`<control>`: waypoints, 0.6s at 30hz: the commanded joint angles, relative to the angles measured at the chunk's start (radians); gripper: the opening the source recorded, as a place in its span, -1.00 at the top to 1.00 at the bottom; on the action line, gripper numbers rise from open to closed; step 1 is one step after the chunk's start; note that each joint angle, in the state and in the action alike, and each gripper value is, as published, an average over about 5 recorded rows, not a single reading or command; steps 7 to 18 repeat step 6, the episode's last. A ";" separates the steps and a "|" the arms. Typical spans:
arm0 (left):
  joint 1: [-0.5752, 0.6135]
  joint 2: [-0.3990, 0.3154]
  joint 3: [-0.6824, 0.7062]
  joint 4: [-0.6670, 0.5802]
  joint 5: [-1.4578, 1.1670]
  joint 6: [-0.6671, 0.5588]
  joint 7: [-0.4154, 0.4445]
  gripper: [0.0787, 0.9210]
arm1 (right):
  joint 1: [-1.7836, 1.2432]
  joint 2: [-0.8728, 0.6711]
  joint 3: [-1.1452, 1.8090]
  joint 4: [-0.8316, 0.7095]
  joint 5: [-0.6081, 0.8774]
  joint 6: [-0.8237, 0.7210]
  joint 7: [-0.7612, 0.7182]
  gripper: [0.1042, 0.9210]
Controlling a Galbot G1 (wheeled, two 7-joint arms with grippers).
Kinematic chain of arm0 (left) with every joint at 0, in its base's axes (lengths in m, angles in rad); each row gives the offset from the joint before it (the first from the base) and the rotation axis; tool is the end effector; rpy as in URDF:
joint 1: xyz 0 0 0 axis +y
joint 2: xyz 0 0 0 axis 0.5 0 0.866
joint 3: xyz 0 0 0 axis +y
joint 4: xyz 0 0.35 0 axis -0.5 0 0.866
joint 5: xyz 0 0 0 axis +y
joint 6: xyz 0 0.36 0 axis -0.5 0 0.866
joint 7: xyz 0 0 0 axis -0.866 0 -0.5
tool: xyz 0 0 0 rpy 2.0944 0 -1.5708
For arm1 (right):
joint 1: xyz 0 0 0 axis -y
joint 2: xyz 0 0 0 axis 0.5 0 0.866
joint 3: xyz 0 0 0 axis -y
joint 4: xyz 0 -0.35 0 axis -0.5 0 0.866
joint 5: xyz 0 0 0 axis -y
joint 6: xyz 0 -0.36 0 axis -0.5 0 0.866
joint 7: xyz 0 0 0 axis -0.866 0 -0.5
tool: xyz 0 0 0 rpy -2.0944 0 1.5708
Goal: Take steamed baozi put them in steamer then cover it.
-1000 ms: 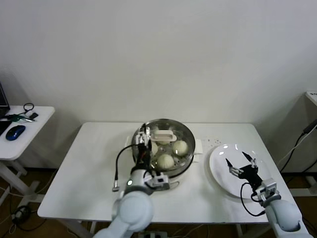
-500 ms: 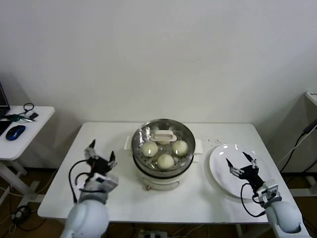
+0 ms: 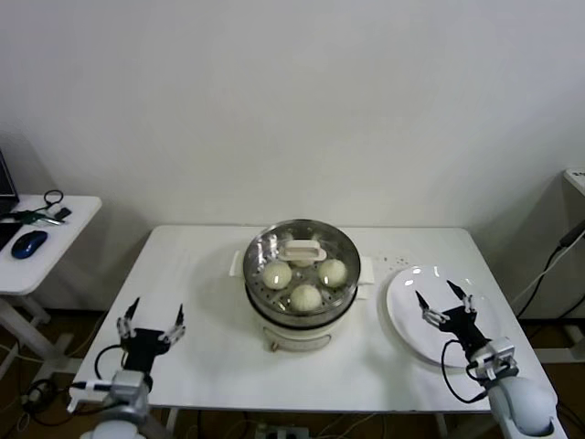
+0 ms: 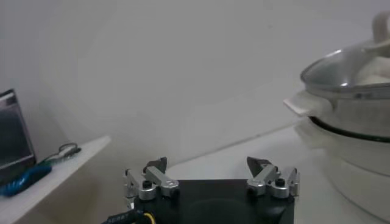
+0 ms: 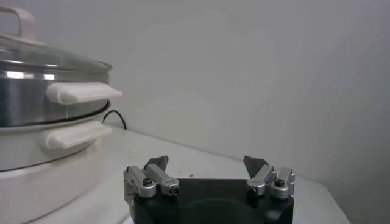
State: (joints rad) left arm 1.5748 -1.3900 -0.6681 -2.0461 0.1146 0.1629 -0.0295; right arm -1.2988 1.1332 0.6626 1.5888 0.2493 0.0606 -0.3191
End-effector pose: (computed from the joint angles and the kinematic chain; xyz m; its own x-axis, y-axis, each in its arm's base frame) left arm 0.1861 0.0787 -0.3098 -0.9763 -0.1251 0.1764 -0.0585 0.9381 0.3414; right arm 0.2730 -0.1908 -0.3696 -0.9629 -0.2050 0.1754 -0.2338 0.9585 -0.1633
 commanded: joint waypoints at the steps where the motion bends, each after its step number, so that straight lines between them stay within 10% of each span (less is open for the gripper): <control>1: 0.068 -0.026 -0.095 0.064 -0.174 -0.213 -0.022 -0.77 | -0.002 0.012 -0.004 -0.007 0.012 0.020 0.000 -0.76; 18: 0.049 -0.020 -0.095 0.032 -0.149 -0.172 -0.006 -0.77 | 0.001 0.017 -0.006 -0.016 0.012 0.029 0.002 -0.76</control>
